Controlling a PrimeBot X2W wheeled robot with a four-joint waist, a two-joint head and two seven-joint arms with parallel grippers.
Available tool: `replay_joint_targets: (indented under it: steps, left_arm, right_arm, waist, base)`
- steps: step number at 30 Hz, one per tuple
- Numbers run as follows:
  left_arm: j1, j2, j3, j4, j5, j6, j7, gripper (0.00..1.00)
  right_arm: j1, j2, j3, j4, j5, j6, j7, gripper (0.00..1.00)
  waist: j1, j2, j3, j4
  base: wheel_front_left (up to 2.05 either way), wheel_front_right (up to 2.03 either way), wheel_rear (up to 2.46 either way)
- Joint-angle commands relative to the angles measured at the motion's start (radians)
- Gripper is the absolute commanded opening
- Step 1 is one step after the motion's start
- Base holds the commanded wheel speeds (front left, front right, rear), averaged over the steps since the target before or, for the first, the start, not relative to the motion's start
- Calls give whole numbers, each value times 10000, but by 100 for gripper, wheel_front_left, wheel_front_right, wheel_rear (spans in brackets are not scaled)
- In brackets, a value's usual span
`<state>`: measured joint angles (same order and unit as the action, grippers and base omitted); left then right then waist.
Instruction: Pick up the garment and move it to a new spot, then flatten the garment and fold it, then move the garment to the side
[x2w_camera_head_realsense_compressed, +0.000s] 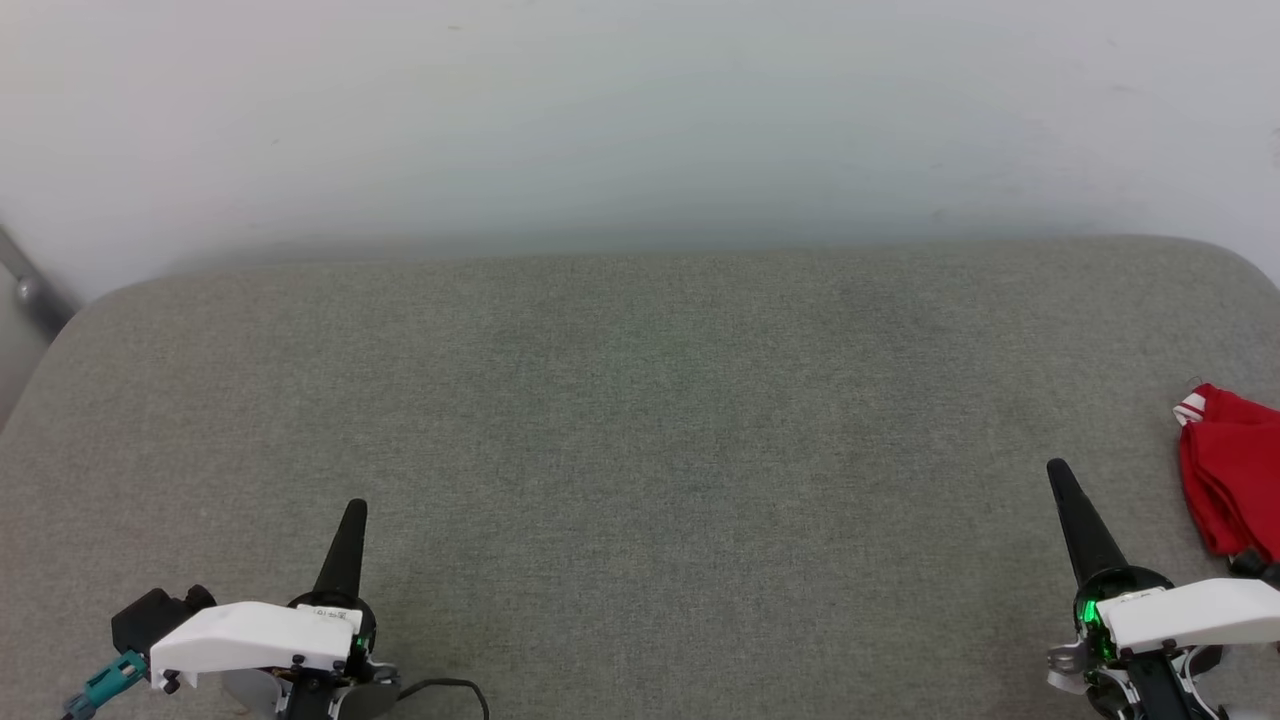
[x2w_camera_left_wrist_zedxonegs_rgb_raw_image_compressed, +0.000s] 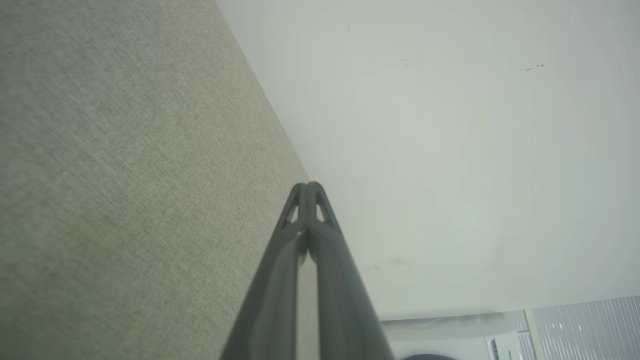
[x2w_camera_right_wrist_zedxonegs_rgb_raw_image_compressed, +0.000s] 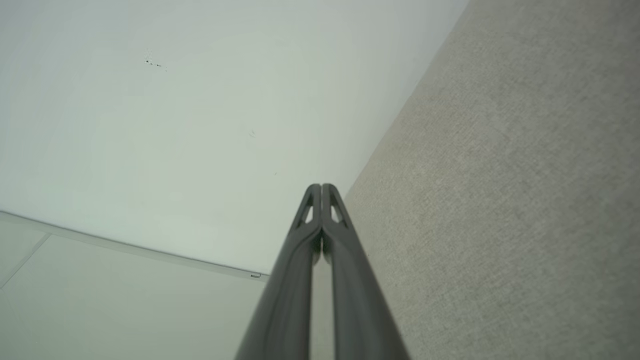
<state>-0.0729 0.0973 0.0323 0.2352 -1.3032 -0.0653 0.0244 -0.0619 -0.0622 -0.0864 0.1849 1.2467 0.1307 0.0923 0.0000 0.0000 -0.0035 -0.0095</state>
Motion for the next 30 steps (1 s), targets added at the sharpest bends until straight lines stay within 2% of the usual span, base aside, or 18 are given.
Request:
replay_joint_targets:
  steps: [1, 30]
  left_arm:
    - [-238, -11, 67, -36, -165, -92, 54, 0]
    - [-376, -355, 639, 67, -2265, -519, 695, 0]
  right_arm:
    - [-224, 28, -25, -24, 201, 2, 22, 0]
    - [-462, 110, -221, 440, 2698, 1, 172, 0]
  waist:
    - [0, 0, 1, 2]
    - [0, 0, 45, 65]
  base:
    - [0, 0, 0]
    - [0, 0, 0]
